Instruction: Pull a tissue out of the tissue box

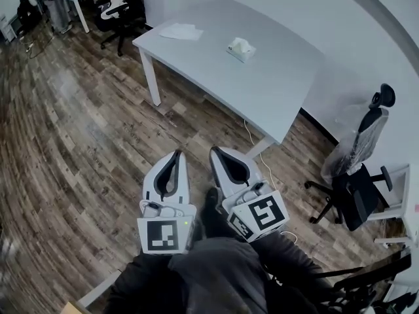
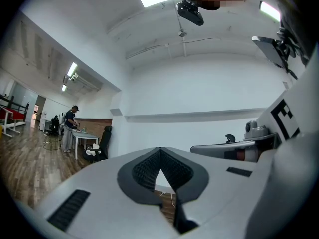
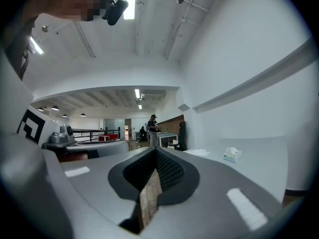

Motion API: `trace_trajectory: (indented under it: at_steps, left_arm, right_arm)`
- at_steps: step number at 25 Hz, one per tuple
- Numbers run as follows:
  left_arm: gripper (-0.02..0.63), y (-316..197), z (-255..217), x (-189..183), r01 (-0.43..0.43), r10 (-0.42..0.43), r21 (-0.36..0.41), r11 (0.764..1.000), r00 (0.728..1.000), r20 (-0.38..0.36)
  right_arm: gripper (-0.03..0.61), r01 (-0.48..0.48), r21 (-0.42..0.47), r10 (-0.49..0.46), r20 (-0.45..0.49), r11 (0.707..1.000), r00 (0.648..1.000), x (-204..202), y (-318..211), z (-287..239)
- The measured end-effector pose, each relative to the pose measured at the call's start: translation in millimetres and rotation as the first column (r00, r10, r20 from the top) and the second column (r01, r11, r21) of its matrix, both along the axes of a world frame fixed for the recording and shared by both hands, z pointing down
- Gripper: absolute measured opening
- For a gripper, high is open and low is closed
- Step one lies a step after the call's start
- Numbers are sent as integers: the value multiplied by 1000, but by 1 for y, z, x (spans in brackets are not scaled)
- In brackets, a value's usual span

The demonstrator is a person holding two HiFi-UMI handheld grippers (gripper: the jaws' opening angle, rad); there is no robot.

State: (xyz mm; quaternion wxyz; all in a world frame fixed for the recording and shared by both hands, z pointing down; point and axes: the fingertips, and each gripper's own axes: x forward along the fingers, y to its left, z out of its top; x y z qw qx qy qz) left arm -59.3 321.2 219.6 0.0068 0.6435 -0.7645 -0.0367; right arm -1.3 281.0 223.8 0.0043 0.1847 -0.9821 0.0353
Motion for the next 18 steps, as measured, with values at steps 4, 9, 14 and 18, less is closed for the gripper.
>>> trace_trajectory:
  at_steps: [4, 9, 14, 18]
  left_arm:
    - [-3, -34, 6, -14, -18, 19, -27, 999, 1000, 21]
    - [-3, -112, 3, -32, -41, 41, 9, 999, 999, 7]
    - [-3, -192, 21, -48, -86, 86, -43, 995, 996, -5]
    - [-3, -257, 22, -62, -92, 92, -60, 994, 996, -3]
  right_arm:
    - [3, -24, 1, 24, 10, 1000, 1000, -13, -35, 4]
    - [3, -54, 12, 53, 35, 998, 998, -29, -105, 6]
    - [3, -73, -30, 74, 33, 997, 997, -45, -175, 23]
    - [2, -61, -53, 62, 26, 997, 998, -63, -235, 30]
